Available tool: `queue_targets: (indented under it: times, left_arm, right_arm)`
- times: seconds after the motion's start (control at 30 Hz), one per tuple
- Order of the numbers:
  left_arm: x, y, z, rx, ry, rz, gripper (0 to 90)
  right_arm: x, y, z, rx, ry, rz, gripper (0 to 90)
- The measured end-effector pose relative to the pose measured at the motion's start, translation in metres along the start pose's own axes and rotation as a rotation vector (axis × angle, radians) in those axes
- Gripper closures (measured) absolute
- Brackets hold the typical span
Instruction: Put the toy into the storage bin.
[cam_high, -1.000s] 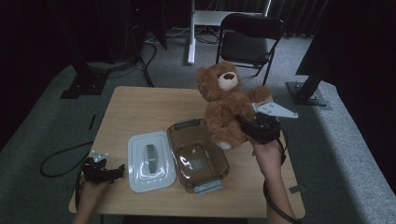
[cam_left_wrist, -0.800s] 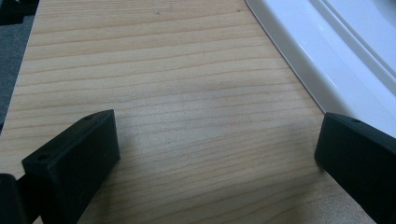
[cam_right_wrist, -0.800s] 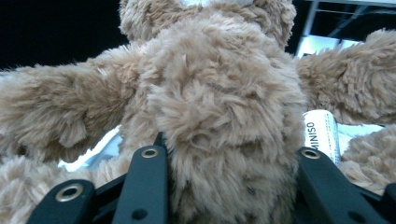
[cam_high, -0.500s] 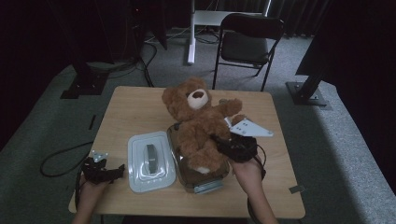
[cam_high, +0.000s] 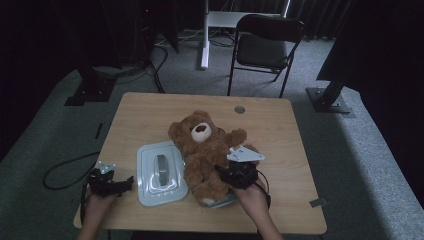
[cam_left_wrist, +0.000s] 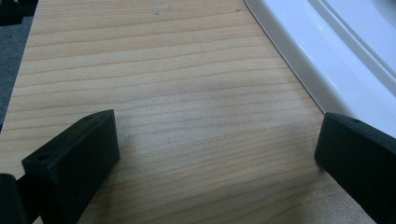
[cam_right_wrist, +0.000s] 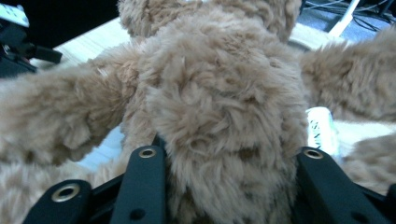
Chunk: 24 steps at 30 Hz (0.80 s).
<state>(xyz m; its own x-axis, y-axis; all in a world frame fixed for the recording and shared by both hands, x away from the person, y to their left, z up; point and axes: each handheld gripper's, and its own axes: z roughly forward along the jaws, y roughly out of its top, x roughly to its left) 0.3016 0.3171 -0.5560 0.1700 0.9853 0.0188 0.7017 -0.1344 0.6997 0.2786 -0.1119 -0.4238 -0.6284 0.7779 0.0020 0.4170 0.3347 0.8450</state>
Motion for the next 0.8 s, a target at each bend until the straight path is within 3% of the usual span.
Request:
queue_targets:
  times: [0.2, 0.47, 0.67, 0.8]
  left_arm:
    - [0.0, 0.0, 0.0, -0.001, -0.001, 0.001, 0.5]
    - [0.0, 0.0, 0.0, -0.001, -0.001, 0.001, 0.5]
    - [0.0, 0.0, 0.0, -0.001, -0.001, 0.001, 0.5]
    - [0.0, 0.0, 0.0, 0.0, -0.001, 0.001, 0.5]
  right_arm:
    - [0.007, -0.008, 0.008, 0.034, -0.026, -0.041, 58.9]
    - [0.006, -0.012, 0.016, 0.03, -0.03, -0.016, 56.9]
    - [0.003, -0.005, 0.009, 0.028, 0.012, 0.01, 37.4]
    - [0.002, 0.008, -0.003, -0.013, 0.025, 0.017, 33.0]
